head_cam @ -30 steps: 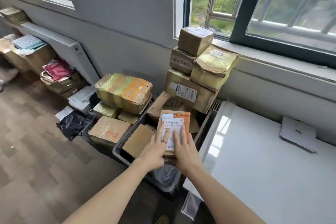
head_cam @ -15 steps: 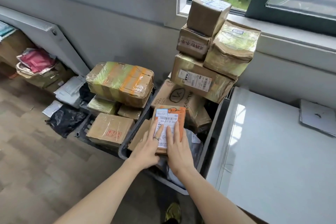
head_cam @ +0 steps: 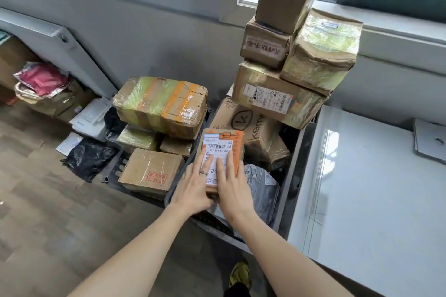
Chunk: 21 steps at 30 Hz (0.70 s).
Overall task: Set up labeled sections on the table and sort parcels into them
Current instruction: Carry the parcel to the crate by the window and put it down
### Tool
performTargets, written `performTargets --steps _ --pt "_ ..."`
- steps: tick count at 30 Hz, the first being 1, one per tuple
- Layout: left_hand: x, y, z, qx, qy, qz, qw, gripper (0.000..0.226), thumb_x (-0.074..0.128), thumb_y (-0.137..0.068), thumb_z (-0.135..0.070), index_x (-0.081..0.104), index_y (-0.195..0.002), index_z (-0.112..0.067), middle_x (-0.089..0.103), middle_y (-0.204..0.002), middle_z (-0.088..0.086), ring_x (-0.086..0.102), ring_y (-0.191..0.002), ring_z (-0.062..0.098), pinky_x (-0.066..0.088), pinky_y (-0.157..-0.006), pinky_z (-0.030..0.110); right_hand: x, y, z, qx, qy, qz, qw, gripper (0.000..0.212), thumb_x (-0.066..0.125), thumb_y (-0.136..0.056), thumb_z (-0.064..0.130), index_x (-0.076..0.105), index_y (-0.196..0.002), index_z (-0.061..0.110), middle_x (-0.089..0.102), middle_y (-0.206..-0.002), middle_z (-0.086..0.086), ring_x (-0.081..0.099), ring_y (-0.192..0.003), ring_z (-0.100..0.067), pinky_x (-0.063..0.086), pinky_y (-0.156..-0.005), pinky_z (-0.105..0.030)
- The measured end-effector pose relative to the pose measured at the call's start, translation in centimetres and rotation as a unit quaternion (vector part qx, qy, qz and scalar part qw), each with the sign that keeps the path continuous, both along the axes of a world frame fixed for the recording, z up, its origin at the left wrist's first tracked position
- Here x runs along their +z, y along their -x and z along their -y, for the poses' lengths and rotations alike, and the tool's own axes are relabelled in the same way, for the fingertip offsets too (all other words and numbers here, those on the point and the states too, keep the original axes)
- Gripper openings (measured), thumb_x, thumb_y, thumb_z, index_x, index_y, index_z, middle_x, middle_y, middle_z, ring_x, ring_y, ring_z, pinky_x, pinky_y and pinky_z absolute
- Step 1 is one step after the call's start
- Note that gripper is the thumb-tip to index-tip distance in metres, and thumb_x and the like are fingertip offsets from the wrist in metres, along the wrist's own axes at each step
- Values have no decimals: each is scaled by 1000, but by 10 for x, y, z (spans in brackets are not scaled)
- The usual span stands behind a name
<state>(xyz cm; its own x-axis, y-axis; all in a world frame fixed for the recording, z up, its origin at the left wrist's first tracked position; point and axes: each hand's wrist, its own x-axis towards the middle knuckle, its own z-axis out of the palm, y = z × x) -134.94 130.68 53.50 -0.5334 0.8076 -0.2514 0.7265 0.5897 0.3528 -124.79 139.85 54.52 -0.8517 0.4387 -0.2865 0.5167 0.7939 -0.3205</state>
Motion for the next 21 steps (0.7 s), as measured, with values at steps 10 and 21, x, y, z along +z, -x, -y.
performTargets --steps 10,21 --pt "-10 21 22 14 31 -27 999 115 71 -69 -37 -3 -156 -27 -17 -162 -12 13 -145 21 40 -107 45 -18 24 21 17 -53 -43 997 91 76 -74 25 31 -148 -2 23 -153 -34 28 -141 -48 33 -113 -53" --pt "-6 42 13 -2 87 -40 995 115 72 -72 -26 -6 -156 -22 -12 -162 -5 -2 -148 21 24 -118 41 -11 34 14 -29 3 -35 999 90 63 -79 23 13 -153 20 -10 -162 -17 33 -132 -41 34 -104 -50"
